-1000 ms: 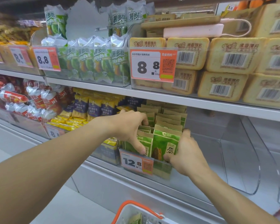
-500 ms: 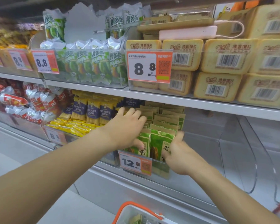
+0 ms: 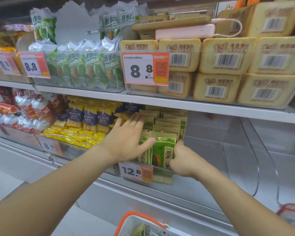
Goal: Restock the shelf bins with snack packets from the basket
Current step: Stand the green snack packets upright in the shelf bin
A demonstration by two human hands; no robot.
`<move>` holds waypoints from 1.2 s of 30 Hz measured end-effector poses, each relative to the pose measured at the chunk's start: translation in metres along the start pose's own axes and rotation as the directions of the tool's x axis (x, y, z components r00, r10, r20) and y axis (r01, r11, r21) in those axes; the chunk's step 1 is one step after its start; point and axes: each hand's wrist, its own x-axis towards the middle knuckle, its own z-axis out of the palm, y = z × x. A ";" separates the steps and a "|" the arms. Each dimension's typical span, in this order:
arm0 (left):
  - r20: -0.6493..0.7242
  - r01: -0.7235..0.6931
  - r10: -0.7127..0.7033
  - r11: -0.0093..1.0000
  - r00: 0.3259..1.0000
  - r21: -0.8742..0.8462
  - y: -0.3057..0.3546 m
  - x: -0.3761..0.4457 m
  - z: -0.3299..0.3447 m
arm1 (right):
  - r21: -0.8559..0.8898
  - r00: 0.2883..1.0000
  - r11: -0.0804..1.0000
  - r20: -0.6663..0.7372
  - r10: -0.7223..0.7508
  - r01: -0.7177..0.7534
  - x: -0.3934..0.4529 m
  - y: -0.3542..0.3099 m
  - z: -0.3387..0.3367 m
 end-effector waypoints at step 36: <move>0.738 0.427 0.117 0.751 0.665 -0.504 0.271 -0.258 0.180 | -0.328 0.848 0.910 0.378 0.372 -0.253 -0.224 0.272 0.141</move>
